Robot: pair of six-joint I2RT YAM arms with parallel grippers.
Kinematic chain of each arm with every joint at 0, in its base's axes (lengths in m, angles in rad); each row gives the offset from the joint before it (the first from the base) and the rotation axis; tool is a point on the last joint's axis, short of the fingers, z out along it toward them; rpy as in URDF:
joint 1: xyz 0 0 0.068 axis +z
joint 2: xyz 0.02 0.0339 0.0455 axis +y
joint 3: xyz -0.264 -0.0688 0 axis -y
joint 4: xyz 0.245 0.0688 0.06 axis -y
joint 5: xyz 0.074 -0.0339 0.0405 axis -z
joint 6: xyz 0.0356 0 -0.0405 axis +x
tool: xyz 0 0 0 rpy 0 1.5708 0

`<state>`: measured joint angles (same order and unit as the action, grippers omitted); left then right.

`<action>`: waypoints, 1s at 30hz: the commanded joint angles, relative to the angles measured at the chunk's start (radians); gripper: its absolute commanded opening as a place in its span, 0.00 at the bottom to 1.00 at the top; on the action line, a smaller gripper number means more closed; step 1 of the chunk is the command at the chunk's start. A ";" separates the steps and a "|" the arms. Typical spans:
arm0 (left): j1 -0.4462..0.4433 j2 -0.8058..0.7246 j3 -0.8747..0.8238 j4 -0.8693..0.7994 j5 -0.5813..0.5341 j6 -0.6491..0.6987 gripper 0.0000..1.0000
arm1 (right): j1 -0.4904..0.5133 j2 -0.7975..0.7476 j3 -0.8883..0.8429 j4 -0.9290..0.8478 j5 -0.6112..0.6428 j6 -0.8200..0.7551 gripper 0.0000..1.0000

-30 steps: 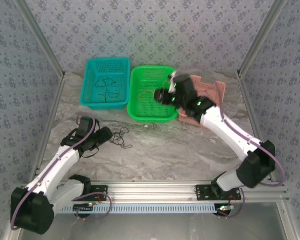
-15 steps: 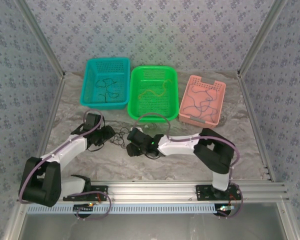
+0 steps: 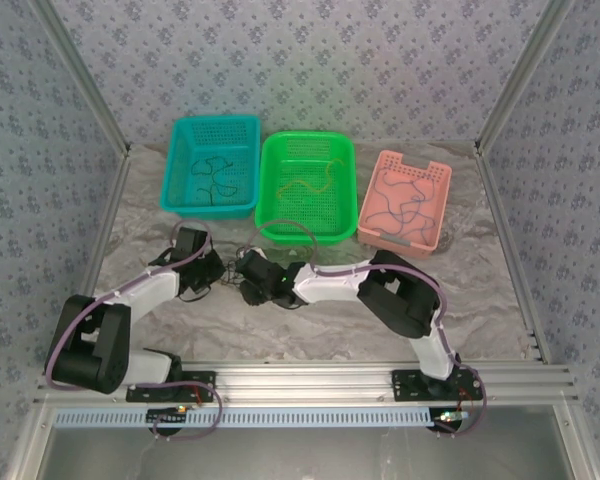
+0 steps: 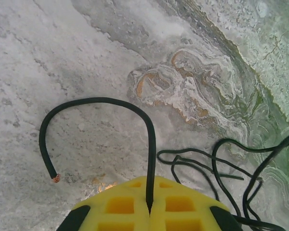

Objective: Untangle the cables

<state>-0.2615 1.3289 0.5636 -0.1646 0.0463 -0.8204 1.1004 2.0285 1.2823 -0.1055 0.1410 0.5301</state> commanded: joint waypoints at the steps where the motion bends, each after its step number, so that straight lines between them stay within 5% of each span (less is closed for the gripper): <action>1: 0.005 -0.055 -0.007 -0.016 -0.034 0.021 0.00 | -0.011 -0.012 0.007 -0.031 0.046 -0.006 0.03; 13: 0.010 -0.334 0.134 -0.305 -0.171 0.131 0.00 | -0.101 -0.540 -0.502 -0.033 0.117 0.091 0.00; 23: 0.018 -0.375 0.254 -0.403 -0.200 0.164 0.00 | -0.438 -1.086 -0.701 -0.342 0.074 0.142 0.00; 30: 0.015 -0.418 0.281 -0.337 -0.013 0.250 0.00 | -0.578 -1.135 -0.709 -0.381 -0.053 0.066 0.00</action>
<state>-0.2485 0.9375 0.8066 -0.5232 -0.0650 -0.6365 0.5373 0.8803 0.5850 -0.4301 0.1589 0.6346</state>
